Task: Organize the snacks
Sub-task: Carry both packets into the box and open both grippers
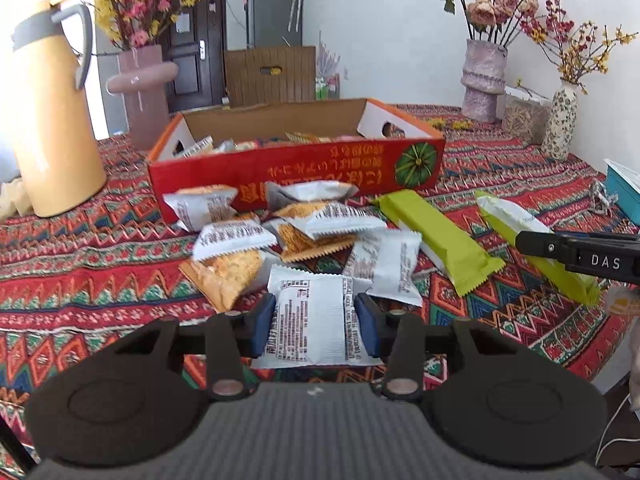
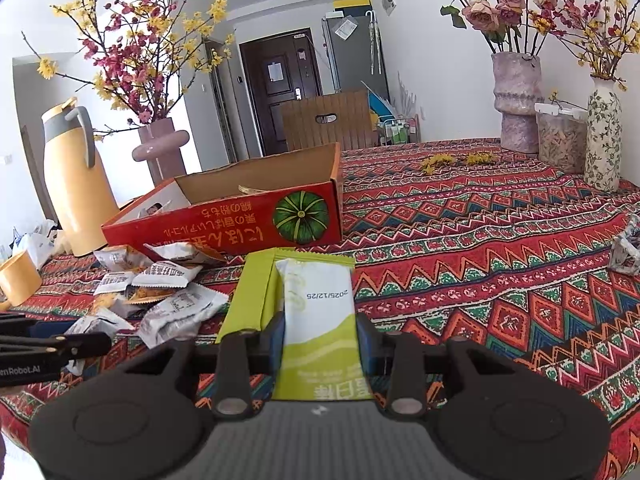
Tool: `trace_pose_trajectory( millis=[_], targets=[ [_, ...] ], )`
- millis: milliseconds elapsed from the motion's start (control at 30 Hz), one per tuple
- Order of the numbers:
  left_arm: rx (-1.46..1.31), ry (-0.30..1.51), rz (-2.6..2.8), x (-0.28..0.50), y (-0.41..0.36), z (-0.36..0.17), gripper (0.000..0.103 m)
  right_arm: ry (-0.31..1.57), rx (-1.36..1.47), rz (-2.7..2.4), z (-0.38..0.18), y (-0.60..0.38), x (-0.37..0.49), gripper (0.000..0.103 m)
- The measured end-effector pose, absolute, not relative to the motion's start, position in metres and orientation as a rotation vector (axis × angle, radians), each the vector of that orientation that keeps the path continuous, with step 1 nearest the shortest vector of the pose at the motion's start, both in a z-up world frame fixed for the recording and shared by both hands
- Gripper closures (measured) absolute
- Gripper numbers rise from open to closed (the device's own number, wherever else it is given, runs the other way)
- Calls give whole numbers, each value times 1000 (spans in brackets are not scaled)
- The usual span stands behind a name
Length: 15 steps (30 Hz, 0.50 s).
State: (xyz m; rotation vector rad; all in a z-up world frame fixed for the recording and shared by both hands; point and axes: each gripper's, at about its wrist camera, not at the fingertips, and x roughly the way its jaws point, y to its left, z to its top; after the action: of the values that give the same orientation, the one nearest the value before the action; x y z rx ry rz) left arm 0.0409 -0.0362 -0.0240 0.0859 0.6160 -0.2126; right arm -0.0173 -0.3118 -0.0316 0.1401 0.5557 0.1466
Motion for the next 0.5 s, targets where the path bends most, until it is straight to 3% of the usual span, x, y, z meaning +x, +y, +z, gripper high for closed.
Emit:
trace_pose_trajectory(
  millis=[500],
  targets=[
    [35, 437, -150, 62, -31, 29, 59, 439, 104, 206, 0, -280, 11, 68]
  ],
)
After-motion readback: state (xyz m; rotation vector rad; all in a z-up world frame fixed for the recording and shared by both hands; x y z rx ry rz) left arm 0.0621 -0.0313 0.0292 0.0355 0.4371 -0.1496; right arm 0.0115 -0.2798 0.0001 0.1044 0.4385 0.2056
